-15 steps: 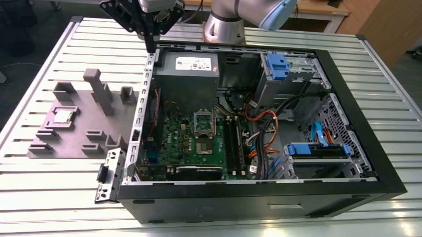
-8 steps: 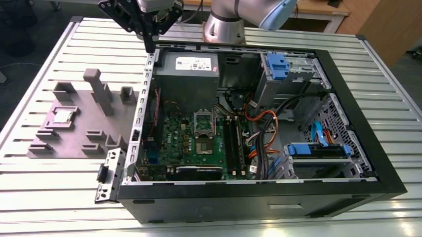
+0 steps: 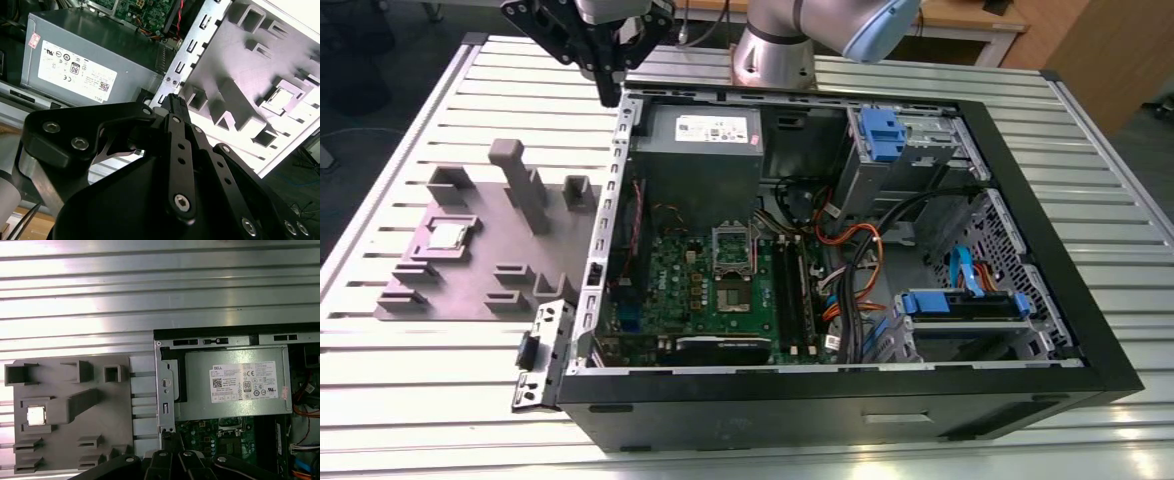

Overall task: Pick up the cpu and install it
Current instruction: 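Reach for the cpu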

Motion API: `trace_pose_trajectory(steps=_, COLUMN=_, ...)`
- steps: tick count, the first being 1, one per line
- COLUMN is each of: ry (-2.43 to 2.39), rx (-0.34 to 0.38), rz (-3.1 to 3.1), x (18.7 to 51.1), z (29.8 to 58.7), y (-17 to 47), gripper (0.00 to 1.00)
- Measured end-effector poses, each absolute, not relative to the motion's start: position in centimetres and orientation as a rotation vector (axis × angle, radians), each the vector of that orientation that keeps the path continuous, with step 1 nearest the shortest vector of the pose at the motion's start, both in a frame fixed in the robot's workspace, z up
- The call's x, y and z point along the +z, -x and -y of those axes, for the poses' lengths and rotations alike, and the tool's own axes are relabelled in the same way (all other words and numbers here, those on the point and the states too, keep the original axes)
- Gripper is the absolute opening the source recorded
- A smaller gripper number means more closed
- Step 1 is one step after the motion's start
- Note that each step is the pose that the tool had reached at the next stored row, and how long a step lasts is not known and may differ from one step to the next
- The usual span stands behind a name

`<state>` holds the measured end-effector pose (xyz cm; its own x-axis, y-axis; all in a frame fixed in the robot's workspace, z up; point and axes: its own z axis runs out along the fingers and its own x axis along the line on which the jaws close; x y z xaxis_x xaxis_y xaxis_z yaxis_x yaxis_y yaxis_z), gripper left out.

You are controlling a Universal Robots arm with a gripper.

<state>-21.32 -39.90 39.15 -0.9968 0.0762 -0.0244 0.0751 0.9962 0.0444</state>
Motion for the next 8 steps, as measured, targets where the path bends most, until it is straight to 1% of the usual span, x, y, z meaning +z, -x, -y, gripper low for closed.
trace_pose_trajectory(steps=8, ry=-0.118, rx=0.068, rz=-3.113, x=39.14, z=39.90, y=22.06, gripper=0.11)
